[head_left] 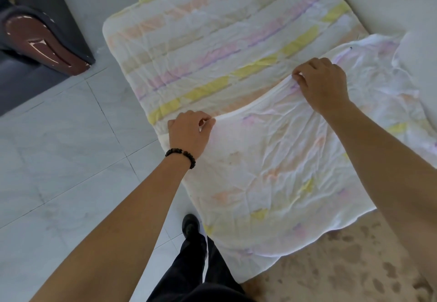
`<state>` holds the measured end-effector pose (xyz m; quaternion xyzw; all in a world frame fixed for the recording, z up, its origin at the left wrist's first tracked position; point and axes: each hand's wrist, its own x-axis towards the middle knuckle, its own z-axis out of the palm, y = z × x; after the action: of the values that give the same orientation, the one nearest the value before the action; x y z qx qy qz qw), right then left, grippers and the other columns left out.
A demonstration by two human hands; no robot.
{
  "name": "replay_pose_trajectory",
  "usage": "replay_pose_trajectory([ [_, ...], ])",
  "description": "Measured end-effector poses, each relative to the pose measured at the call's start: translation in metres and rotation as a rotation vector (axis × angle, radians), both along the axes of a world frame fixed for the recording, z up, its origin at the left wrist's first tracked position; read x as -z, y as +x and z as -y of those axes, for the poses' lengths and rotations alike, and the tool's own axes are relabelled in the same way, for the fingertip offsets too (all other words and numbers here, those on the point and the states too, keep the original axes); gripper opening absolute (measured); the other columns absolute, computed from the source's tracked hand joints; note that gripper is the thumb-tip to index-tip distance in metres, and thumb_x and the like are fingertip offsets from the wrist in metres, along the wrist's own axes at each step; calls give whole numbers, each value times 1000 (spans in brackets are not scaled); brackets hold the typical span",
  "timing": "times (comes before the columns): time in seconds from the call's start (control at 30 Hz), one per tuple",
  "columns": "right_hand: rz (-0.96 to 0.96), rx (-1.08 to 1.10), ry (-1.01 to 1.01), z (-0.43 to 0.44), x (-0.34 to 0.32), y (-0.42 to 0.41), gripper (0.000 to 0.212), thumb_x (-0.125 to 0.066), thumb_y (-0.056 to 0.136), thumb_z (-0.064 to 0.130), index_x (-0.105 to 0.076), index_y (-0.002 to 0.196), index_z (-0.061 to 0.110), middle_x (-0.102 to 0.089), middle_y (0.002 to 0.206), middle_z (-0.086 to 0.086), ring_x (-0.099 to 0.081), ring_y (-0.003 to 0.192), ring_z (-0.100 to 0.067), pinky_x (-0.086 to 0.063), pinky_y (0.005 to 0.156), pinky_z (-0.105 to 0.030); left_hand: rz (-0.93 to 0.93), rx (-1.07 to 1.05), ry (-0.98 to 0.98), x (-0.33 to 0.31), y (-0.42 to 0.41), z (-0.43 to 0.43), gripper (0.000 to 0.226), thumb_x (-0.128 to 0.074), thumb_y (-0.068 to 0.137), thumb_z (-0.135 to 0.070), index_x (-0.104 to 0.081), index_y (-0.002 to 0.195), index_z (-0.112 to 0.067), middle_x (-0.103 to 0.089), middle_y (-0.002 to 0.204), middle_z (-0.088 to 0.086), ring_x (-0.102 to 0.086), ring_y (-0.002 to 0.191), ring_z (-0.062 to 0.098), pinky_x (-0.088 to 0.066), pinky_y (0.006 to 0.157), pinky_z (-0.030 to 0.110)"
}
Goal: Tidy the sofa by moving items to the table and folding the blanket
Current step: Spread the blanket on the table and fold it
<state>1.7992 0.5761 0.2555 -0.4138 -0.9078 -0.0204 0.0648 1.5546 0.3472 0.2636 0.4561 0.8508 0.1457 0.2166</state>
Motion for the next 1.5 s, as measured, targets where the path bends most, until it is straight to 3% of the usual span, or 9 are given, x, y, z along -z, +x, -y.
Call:
replay_pose_trajectory([
  [0.1,-19,50,116,1,4,-4,22,-52,99,26,-68,93,13,-64,88,-11,-60,77,-31,-44,53,-36,-24,-170,129,1,-2,-3,19,-53,97,-39,-66,94,-26,-58,81,-9,-58,83,19,-43,85,38],
  [0.23,-48,139,43,6,14,-21,25,-48,99,26,-67,97,10,-62,96,-14,-59,83,-35,-48,55,-38,-21,-148,-14,6,-5,-9,20,-51,97,-41,-63,98,-24,-58,88,-6,-56,90,21,-45,87,41],
  [0.37,-207,188,-229,21,16,-19,38,-44,102,25,-54,135,8,-55,134,-20,-54,118,-40,-50,93,-50,-198,-35,-72,6,5,-11,36,-58,92,-36,-57,122,-17,-54,122,9,-47,114,32,-41,92,46],
  [0.43,-286,275,-216,29,16,-2,47,-40,104,28,-41,148,11,-40,152,-18,-40,139,-36,-37,109,-47,-256,89,-30,2,18,-23,47,-60,91,-33,-52,133,-14,-48,138,14,-41,129,37,-37,99,51],
  [0.57,-262,566,-118,37,15,54,53,-31,106,38,-33,153,13,-26,161,-17,-20,150,-36,-19,120,-51,-240,478,-18,3,65,-72,53,-44,100,-39,-38,147,-15,-22,160,15,-17,148,34,-19,116,53],
  [0.77,-111,1007,-265,54,32,135,76,-22,96,68,-15,158,25,-2,165,-16,2,152,-38,-1,121,-57,-358,934,-67,26,144,-165,67,-15,98,-63,-7,156,-30,8,164,6,9,151,27,1,119,58],
  [1.1,-135,1095,-259,57,41,143,101,-24,84,86,-8,159,22,4,165,-19,5,152,-37,0,120,-59,-416,847,-78,42,161,-171,79,-13,89,-76,2,155,-36,15,164,4,14,150,30,3,119,57],
  [1.37,-210,1222,-141,62,38,142,95,-28,86,83,-20,157,21,-6,164,-21,1,152,-39,-1,121,-57,-411,856,-52,45,161,-171,80,-14,89,-77,2,155,-34,11,164,6,12,150,29,1,118,58],
  [1.5,-232,1367,-206,63,37,138,99,-26,83,86,-16,158,23,-4,165,-18,4,152,-37,1,121,-58,-377,811,-84,46,160,-169,81,-13,89,-77,3,155,-32,11,163,12,13,149,34,4,116,63],
])
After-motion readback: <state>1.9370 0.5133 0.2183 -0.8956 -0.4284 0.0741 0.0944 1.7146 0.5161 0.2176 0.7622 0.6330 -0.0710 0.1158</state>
